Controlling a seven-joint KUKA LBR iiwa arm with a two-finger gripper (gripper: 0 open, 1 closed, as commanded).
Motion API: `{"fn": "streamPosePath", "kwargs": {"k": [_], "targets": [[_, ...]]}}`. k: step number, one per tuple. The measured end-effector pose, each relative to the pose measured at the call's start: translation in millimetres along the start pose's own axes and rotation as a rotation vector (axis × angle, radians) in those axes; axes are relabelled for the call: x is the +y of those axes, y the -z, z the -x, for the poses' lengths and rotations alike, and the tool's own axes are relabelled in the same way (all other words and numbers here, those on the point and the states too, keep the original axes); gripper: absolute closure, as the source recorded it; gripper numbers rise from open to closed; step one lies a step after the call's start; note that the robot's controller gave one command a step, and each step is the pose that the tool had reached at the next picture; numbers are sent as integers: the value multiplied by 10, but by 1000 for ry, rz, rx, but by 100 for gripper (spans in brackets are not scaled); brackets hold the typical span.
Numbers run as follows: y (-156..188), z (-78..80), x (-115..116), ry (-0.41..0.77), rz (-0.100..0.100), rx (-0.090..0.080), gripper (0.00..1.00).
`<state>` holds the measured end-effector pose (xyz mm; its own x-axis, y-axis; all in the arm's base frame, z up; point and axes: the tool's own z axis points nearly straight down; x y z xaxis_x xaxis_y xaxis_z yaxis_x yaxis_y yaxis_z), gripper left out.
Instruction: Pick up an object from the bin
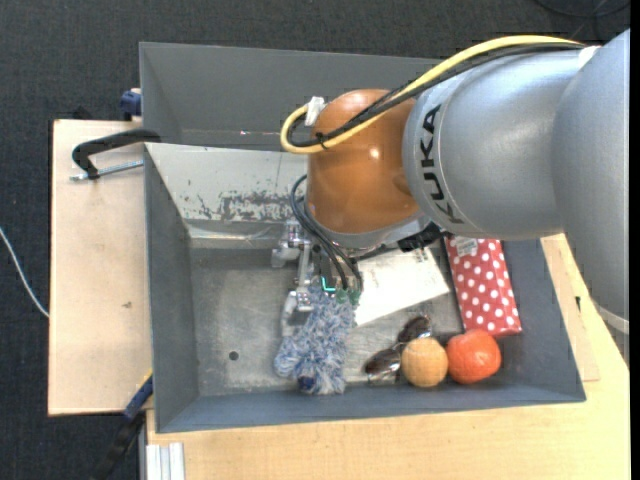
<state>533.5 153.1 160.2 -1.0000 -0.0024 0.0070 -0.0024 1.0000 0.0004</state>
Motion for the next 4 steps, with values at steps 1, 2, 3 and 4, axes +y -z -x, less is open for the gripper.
{"fn": "streamPosePath", "kwargs": {"k": [1,2,3,4], "targets": [[40,21,-7,-2,1,-8,0],[-127,-80,-235,238,1,-11,0],[-386,-192,-544,437,-1,-8,0],[-398,-84,-452,590,-1,-12,0]]}}
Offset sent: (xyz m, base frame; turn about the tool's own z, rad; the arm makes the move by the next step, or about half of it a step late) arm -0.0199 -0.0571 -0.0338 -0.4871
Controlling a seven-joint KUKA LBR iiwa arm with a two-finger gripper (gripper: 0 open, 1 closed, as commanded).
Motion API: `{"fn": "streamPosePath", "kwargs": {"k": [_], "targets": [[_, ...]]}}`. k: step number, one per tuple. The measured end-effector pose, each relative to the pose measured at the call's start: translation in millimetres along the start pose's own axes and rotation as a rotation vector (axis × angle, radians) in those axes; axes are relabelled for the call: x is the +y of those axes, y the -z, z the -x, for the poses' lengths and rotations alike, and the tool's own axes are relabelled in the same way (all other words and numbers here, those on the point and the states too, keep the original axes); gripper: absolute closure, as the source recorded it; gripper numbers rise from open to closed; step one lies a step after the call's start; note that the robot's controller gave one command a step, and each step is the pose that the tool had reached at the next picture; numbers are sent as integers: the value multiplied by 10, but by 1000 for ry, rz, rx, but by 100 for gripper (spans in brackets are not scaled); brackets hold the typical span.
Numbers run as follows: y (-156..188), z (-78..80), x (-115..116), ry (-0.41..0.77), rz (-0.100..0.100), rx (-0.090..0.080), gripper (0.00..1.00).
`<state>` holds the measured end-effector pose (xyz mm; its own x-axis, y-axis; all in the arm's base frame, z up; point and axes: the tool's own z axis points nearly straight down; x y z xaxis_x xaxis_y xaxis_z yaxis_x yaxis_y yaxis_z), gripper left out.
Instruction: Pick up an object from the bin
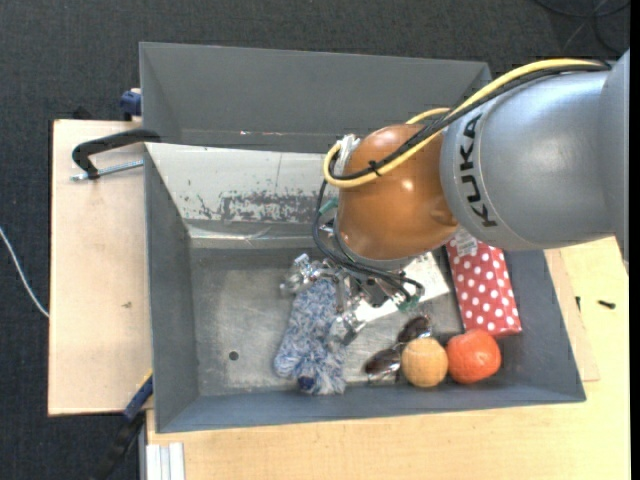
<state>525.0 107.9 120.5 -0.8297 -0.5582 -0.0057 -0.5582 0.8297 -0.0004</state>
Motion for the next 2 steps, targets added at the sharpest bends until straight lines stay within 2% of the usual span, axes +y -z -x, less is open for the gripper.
{"fn": "streamPosePath", "kwargs": {"k": [1,2], "targets": [[-420,43,-108,178,0,2,0],[-463,77,33,667,-6,-3,100]]}}
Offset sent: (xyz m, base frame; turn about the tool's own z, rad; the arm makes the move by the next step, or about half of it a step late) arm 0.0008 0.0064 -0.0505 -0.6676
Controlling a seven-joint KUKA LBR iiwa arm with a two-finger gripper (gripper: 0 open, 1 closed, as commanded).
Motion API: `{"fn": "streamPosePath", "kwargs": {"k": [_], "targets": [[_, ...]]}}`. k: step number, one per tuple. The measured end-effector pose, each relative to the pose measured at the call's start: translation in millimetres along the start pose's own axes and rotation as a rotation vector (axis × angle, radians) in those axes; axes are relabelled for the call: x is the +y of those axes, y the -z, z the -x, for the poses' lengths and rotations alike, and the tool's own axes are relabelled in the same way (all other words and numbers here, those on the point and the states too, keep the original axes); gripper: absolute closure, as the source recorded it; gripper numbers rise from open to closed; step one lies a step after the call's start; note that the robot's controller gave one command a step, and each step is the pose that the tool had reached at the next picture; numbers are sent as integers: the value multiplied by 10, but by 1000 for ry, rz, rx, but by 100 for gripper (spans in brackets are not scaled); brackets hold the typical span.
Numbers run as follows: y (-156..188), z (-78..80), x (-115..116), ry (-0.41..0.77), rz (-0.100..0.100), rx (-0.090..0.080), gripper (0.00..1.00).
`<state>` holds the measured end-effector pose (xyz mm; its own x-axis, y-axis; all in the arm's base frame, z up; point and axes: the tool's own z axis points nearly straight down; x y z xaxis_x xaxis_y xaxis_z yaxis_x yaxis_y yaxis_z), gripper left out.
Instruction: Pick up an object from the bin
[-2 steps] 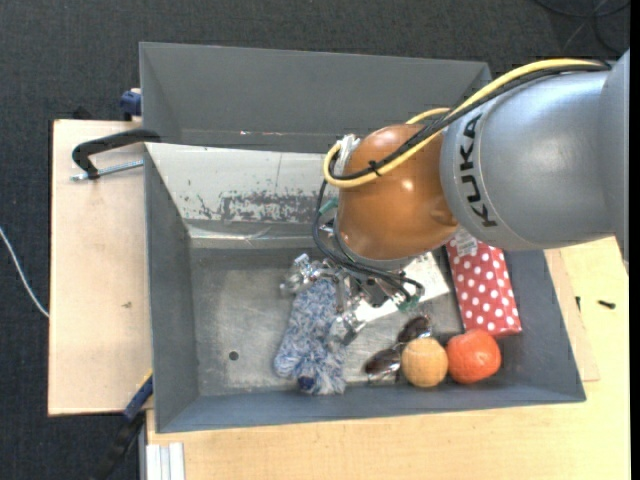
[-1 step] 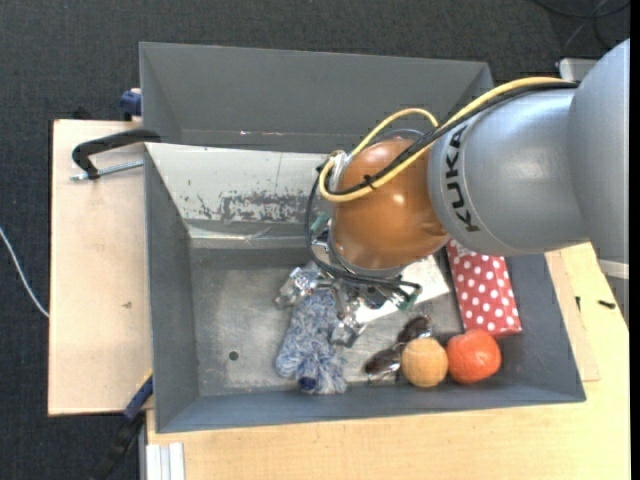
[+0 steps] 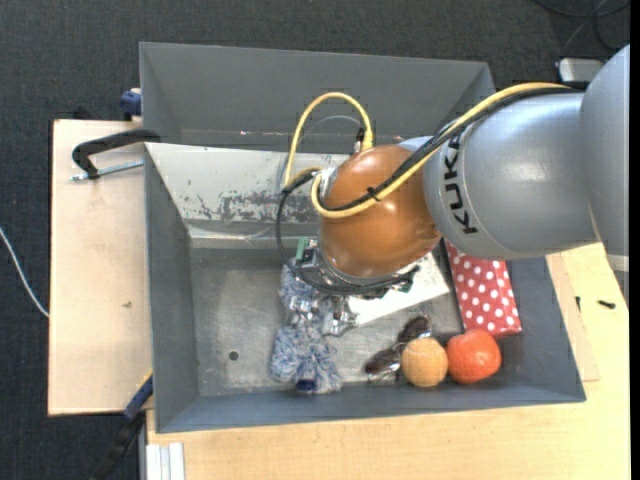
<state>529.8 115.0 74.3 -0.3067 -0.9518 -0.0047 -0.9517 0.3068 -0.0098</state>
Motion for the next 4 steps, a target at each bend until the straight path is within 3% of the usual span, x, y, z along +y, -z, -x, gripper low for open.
{"fn": "streamPosePath", "kwargs": {"k": [2,3,4], "targets": [[32,-4,10,-3,4,0,100],[217,-4,31,-3,13,3,100],[357,13,4,-4,4,-2,100]]}}
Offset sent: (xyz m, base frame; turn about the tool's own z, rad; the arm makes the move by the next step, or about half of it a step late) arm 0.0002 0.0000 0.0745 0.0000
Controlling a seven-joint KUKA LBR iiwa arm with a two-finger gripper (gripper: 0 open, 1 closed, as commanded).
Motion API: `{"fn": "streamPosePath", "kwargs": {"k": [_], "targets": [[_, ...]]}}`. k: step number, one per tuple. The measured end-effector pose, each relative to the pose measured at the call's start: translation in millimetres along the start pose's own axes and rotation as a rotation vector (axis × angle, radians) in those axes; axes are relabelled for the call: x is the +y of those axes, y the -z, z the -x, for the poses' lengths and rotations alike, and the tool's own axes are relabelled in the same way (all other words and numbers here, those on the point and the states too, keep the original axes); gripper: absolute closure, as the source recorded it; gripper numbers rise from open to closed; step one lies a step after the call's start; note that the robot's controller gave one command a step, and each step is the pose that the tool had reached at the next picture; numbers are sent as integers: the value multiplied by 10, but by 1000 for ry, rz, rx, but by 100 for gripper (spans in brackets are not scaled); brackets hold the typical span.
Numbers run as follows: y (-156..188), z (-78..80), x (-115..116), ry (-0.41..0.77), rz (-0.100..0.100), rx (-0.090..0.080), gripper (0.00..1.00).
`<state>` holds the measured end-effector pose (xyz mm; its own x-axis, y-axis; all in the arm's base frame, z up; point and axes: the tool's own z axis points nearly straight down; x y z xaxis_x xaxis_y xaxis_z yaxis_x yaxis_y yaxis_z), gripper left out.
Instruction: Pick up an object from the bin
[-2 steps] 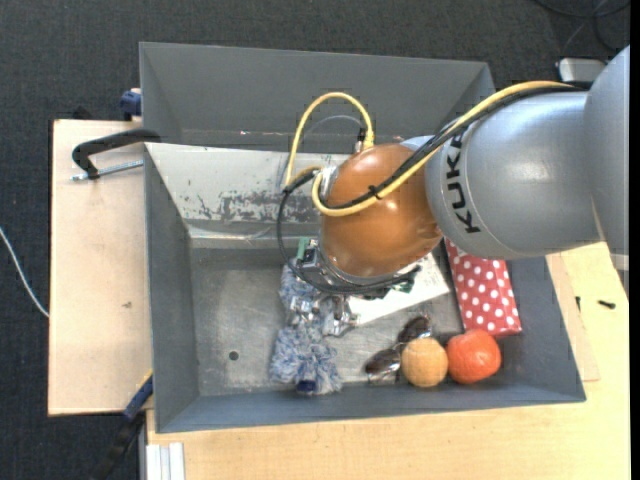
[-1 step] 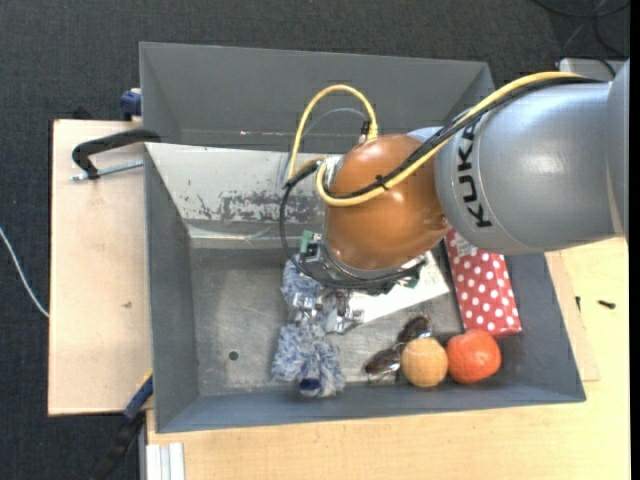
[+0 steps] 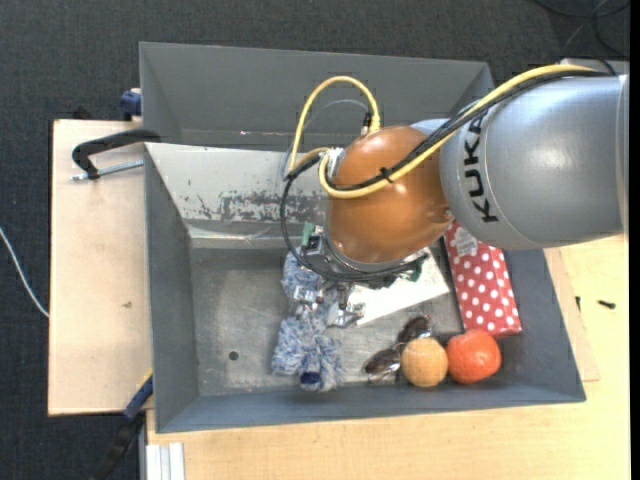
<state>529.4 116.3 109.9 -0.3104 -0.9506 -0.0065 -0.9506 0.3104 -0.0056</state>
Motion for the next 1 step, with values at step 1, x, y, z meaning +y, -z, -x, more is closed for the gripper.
{"fn": "streamPosePath", "kwargs": {"k": [1], "targets": [[47,3,1,-1,-1,0,100]]}}
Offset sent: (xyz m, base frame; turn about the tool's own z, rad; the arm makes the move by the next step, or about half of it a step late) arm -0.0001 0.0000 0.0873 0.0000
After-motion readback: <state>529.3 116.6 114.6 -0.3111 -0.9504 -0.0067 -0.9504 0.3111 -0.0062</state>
